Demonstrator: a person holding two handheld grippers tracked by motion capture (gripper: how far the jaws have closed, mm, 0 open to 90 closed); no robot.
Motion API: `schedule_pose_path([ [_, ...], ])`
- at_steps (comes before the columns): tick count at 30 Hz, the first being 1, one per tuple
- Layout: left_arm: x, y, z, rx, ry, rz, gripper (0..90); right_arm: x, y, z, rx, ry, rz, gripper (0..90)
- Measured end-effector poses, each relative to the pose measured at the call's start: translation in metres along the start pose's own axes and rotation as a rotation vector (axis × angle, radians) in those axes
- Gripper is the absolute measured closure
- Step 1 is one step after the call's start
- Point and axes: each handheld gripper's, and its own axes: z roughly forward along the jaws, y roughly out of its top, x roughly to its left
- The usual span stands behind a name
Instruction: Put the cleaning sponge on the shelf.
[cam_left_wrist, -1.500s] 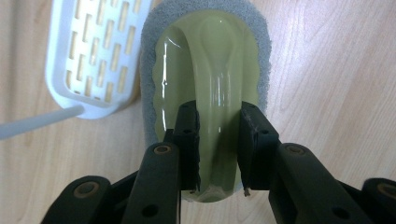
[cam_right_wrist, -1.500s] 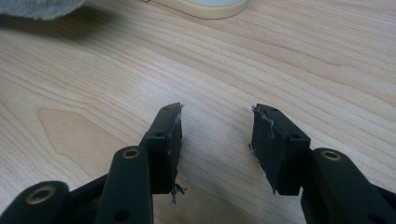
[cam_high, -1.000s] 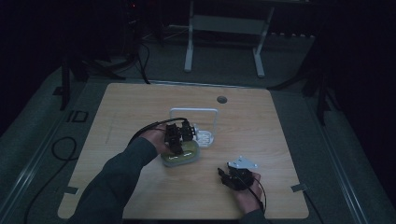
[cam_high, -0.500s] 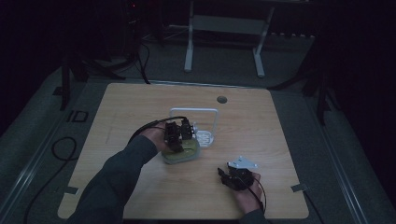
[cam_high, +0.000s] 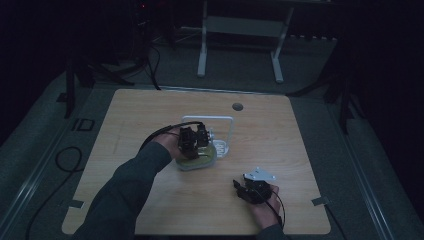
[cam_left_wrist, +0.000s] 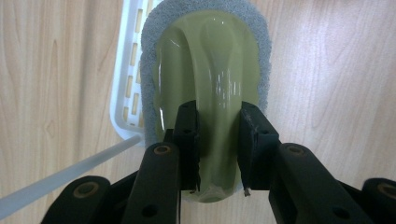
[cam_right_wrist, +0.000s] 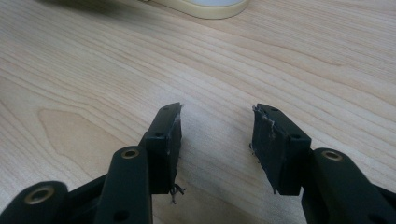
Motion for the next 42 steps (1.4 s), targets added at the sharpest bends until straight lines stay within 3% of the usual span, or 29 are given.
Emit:
schedule_pose_path([
  [11, 0.006, 0.004, 0.0, 0.006, 0.016, 0.023, 71.6, 0.0, 0.0, 0.0, 0.0, 0.0, -0.001, 51.8],
  [27, 0.016, 0.012, 0.01, 0.002, -0.031, 0.052, 71.7, 0.0, 0.0, 0.0, 0.0, 0.0, 0.0, 51.8],
  [35, 0.02, 0.017, 0.01, 0.006, -0.031, 0.063, 71.6, 0.0, 0.0, 0.0, 0.001, 0.002, 0.0, 51.8],
  [42, 0.02, 0.022, 0.012, -0.009, -0.014, 0.103, 71.7, 0.0, 0.0, 0.0, 0.001, 0.002, -0.001, 51.8],
])
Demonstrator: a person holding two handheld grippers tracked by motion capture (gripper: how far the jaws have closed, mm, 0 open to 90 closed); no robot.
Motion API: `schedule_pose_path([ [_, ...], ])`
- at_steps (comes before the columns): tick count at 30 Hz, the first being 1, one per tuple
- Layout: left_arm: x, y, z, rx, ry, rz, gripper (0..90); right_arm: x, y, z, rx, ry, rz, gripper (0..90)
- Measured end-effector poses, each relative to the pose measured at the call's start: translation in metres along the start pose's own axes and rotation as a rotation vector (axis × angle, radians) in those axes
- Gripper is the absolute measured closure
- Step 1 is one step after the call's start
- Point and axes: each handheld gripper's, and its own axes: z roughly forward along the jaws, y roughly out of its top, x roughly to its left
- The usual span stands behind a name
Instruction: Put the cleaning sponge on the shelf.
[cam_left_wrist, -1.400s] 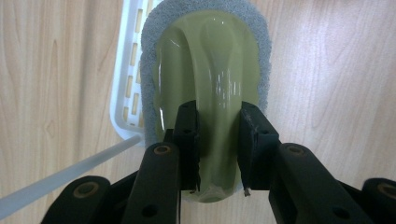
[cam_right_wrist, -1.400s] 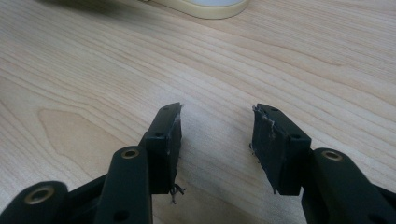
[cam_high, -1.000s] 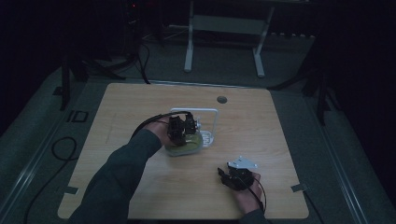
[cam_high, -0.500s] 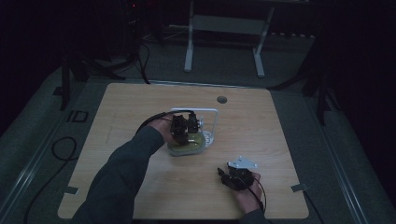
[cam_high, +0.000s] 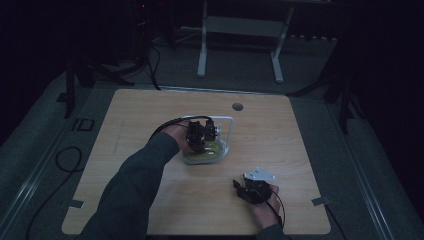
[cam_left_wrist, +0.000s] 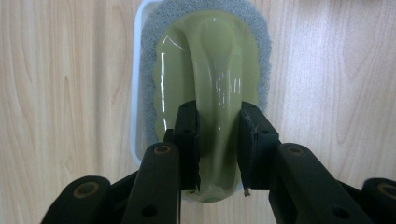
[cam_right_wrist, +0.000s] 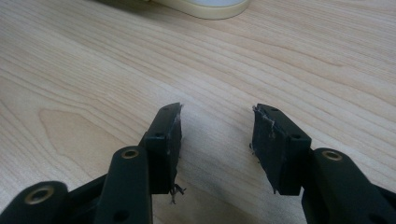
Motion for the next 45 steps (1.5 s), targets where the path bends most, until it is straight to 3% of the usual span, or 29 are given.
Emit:
schedule_pose_path([
  [10, 0.0, 0.005, 0.004, -0.001, 0.042, 0.039, 71.7, 0.0, 0.0, 0.0, 0.0, 0.001, -0.001, 51.8],
  [16, 0.002, 0.005, 0.004, -0.001, 0.071, 0.043, 71.7, 0.0, 0.0, 0.0, 0.0, 0.001, -0.001, 51.8],
  [45, 0.002, 0.011, 0.022, 0.061, 0.113, 0.079, 71.7, 0.0, 0.0, 0.001, -0.001, 0.002, -0.005, 51.8],
])
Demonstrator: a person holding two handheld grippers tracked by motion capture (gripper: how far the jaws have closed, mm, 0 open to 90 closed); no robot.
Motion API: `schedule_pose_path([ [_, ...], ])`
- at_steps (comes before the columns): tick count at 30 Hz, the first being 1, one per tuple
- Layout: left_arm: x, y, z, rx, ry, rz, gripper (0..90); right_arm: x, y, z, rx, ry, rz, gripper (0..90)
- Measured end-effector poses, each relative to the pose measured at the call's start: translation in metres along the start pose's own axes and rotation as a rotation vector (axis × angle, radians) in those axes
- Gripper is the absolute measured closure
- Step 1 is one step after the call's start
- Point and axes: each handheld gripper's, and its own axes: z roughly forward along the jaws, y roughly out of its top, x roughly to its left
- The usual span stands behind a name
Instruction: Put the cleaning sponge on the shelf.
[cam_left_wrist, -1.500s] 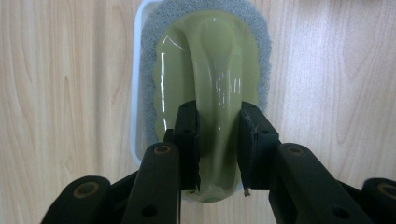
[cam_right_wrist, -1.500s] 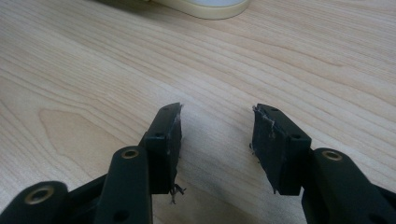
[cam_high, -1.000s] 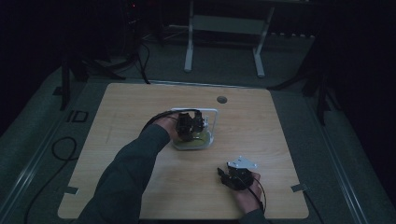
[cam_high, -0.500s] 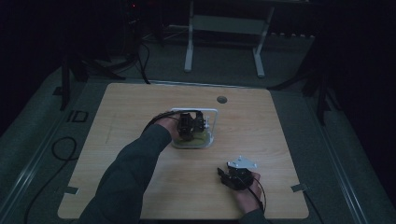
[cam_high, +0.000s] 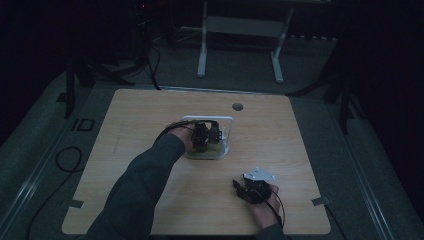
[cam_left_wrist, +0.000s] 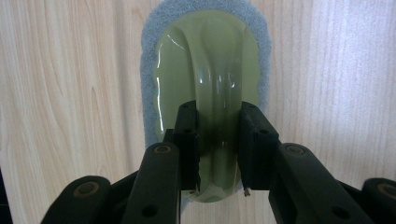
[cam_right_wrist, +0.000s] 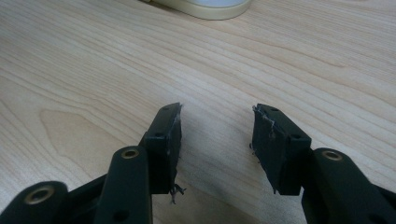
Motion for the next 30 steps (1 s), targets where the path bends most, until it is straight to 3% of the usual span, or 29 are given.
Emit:
schedule_pose_path([
  [24, -0.002, 0.008, 0.01, 0.016, 0.05, 0.022, 71.3, 0.0, 0.0, 0.0, 0.0, -0.001, -0.001, 51.8],
  [30, -0.002, 0.009, 0.013, 0.026, 0.083, 0.027, 71.2, 0.0, 0.0, 0.0, -0.001, -0.001, -0.001, 51.8],
])
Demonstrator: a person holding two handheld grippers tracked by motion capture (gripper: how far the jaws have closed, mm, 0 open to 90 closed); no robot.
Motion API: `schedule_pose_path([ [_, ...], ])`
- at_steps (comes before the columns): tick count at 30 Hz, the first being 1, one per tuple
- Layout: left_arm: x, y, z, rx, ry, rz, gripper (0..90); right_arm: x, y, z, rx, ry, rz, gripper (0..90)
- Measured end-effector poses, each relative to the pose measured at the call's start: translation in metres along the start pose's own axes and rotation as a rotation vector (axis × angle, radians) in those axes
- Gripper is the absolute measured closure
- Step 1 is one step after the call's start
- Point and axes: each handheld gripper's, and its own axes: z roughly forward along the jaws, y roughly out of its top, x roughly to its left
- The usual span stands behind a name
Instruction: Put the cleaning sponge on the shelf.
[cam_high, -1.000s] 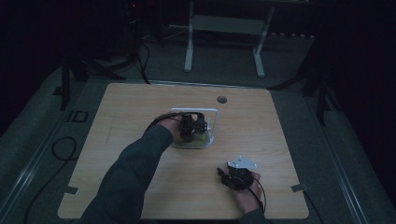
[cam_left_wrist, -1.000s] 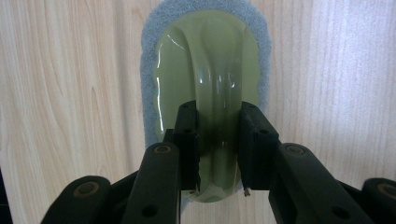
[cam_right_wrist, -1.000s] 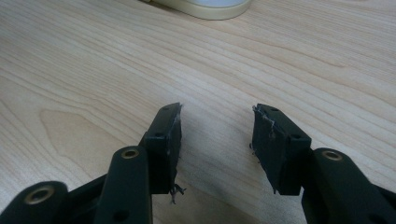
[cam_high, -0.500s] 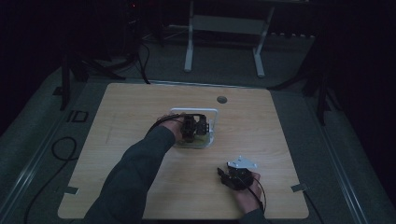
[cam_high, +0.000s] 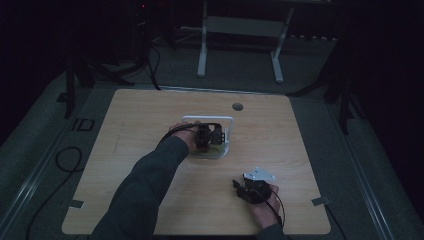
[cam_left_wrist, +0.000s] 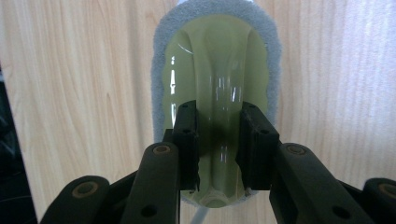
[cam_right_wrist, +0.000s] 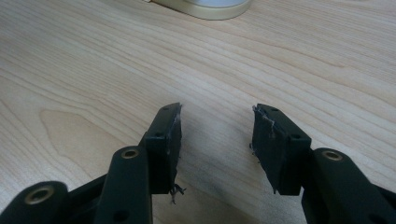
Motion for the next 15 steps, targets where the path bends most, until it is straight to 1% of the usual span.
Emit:
schedule_pose_path([
  [4, -0.0013, 0.001, 0.002, -0.001, 0.036, -0.003, 71.1, 0.0001, 0.0, 0.0, 0.0, 0.0, 0.001, 51.8],
  [5, -0.0017, 0.0012, 0.0025, 0.001, 0.042, -0.008, 71.1, 0.0001, 0.0, 0.0, 0.0, 0.0, 0.0, 51.8],
  [7, -0.0014, 0.0015, 0.0031, 0.006, 0.05, -0.006, 71.3, 0.0, 0.0, 0.0, 0.0, -0.001, 0.0, 51.8],
  [8, -0.0017, 0.0017, 0.0046, 0.006, 0.064, -0.015, 71.3, 0.0, 0.0, 0.0, 0.0, -0.001, 0.0, 51.8],
  [11, -0.001, 0.0021, 0.0053, 0.01, 0.069, -0.02, 71.6, 0.0001, 0.0, 0.0, 0.0, -0.001, 0.0, 51.8],
  [15, -0.0001, 0.002, 0.0059, 0.003, 0.078, -0.03, 71.6, 0.0001, 0.0, 0.0, 0.0, -0.001, 0.001, 51.8],
])
